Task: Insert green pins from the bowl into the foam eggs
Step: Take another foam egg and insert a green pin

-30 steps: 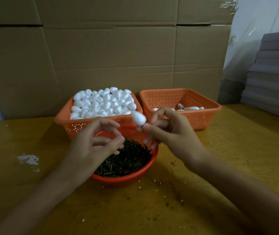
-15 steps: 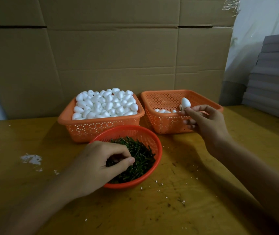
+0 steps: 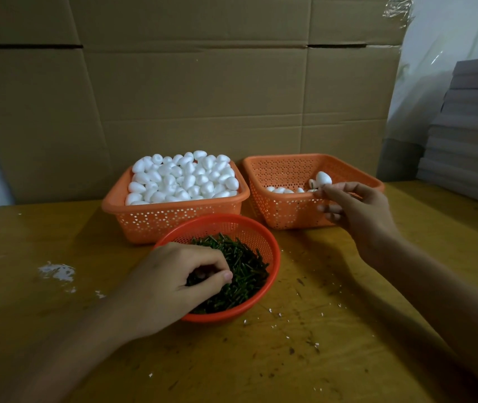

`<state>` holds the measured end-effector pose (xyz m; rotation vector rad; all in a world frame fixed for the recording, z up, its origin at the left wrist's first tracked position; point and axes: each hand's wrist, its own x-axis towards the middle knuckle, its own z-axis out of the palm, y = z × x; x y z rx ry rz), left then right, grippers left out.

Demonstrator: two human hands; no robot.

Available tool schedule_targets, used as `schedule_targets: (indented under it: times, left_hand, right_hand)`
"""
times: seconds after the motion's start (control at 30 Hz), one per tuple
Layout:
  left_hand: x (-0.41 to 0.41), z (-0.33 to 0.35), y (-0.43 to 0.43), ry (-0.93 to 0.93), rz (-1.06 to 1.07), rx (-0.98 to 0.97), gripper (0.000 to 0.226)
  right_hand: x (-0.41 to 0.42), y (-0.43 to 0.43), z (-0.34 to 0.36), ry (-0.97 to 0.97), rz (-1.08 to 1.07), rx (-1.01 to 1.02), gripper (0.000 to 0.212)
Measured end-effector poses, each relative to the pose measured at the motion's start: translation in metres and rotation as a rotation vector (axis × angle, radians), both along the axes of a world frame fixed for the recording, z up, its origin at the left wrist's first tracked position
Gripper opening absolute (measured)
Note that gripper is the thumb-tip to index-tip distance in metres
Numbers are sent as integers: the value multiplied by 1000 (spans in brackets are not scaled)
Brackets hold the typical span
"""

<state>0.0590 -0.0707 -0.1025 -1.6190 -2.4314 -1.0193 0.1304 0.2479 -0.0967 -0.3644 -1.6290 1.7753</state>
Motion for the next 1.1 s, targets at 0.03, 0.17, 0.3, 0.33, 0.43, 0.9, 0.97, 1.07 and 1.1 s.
schedule_targets:
  times: [0.03, 0.17, 0.3, 0.33, 0.43, 0.9, 0.97, 1.07, 1.1]
  left_hand:
    - [-1, 0, 0, -2, 0, -2, 30]
    - [0, -1, 0, 6, -1, 0, 29]
    - [-1, -1, 0, 2, -4, -8, 29]
    - [-1, -1, 0, -2, -5, -11, 29]
    - [-1, -1, 0, -6, -3, -13, 29]
    - [-6, -2, 2, -23, 84, 82, 21]
    - [-5, -1, 1, -23, 109, 108, 25]
    - [-6, 7, 0, -42, 127, 177, 32]
    - [-8, 11, -1, -50, 145, 229, 31]
  right_hand:
    - [0, 0, 1, 2, 14, -5, 23]
    - [1, 0, 8, 8, 54, -8, 24]
    - [4, -20, 16, -45, 25, 304, 19]
    - [5, -31, 17, -38, 68, 415, 17]
    - [10, -69, 17, -53, 233, 933, 24]
    - [19, -115, -3, -301, 487, 1541, 39]
    - [19, -115, -2, -310, 490, 1529, 38]
    - [20, -114, -2, -338, 497, 1517, 40]
    - [20, -114, -3, -340, 501, 1508, 40]
